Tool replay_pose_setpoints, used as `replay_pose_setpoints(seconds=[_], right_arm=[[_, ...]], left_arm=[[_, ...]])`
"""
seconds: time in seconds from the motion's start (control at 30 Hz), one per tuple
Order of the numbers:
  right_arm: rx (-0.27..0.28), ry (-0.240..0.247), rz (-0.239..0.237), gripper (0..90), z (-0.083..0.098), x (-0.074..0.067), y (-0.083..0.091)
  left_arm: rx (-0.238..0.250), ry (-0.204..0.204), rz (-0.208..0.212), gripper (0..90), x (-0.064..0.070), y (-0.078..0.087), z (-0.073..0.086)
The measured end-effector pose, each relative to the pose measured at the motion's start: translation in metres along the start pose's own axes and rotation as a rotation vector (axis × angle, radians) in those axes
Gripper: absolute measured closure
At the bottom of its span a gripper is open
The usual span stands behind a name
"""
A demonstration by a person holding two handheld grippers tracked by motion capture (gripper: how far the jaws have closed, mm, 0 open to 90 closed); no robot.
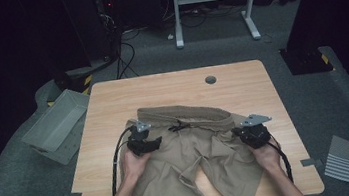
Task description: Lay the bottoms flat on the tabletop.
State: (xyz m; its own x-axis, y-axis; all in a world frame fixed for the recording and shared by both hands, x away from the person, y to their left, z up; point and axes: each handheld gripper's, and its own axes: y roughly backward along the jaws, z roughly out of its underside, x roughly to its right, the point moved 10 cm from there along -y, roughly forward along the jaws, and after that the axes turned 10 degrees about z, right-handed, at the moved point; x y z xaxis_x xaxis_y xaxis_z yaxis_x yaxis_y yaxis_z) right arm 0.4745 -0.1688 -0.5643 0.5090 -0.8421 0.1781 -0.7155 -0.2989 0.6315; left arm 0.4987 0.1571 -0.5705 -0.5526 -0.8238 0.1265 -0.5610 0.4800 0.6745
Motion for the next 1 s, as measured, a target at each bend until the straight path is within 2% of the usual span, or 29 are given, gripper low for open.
replay_pose_setpoints(seconds=[0.07, 0.17, 0.27, 0.33, 0.43, 0.5, 0.57, 0.6, 0.63, 0.67, 0.73, 0.83, 0.87, 0.9, 0.93, 1.0], right_arm=[[0.007, -0.005, 0.007, 89.9, -0.004, 0.002, 0.001], [0.024, -0.010, 0.018, 89.9, -0.012, 0.007, 0.001], [0.049, -0.032, 0.028, 89.9, -0.023, 0.013, 0.001], [0.064, -0.045, 0.038, 89.8, -0.032, 0.018, 0.000], [0.078, -0.078, 0.056, 89.9, -0.046, 0.026, -0.004], [0.080, -0.099, 0.086, 89.8, -0.054, 0.034, -0.011], [0.062, -0.114, 0.111, 89.2, -0.056, 0.041, -0.021], [0.021, -0.140, 0.149, 82.6, -0.053, 0.049, -0.034], [-0.010, -0.160, 0.162, 76.7, -0.049, 0.053, -0.041], [-0.010, -0.160, 0.162, 76.7, -0.049, 0.053, -0.041], [-0.057, -0.178, 0.182, 65.0, -0.040, 0.057, -0.049], [-0.039, -0.172, 0.197, 56.9, -0.033, 0.054, -0.042], [-0.011, -0.152, 0.184, 55.5, -0.032, 0.046, -0.032], [-0.011, -0.152, 0.184, 55.5, -0.032, 0.046, -0.032], [-0.011, -0.140, 0.160, 55.4, -0.030, 0.039, -0.028], [-0.044, -0.077, 0.132, 55.7, -0.022, 0.026, -0.025]], left_arm=[[0.025, 0.009, -0.026, 37.4, -0.008, 0.003, -0.007], [0.048, 0.046, -0.072, 35.0, -0.022, 0.006, -0.015], [0.040, 0.072, -0.091, 34.3, -0.036, 0.002, -0.021], [0.058, 0.079, -0.103, 34.3, -0.041, 0.000, -0.025], [0.041, 0.080, -0.121, 34.4, -0.046, -0.006, -0.029], [0.039, 0.075, -0.141, 34.6, -0.049, -0.010, -0.032], [0.039, 0.089, -0.154, 34.6, -0.053, -0.014, -0.034], [0.035, 0.092, -0.159, 34.6, -0.054, -0.016, -0.034], [0.027, 0.093, -0.161, 34.6, -0.054, -0.018, -0.032], [0.016, 0.090, -0.159, 34.6, -0.053, -0.020, -0.030], [0.001, 0.065, -0.155, 34.3, -0.049, -0.022, -0.026], [-0.022, 0.019, -0.129, 34.3, -0.041, -0.025, -0.020], [-0.036, 0.005, -0.125, 34.1, -0.039, -0.026, -0.018], [-0.044, -0.004, -0.120, 34.1, -0.037, -0.028, -0.017], [-0.048, -0.009, -0.114, 34.1, -0.034, -0.030, -0.017], [-0.056, -0.008, -0.113, 34.4, -0.033, -0.034, -0.016]])
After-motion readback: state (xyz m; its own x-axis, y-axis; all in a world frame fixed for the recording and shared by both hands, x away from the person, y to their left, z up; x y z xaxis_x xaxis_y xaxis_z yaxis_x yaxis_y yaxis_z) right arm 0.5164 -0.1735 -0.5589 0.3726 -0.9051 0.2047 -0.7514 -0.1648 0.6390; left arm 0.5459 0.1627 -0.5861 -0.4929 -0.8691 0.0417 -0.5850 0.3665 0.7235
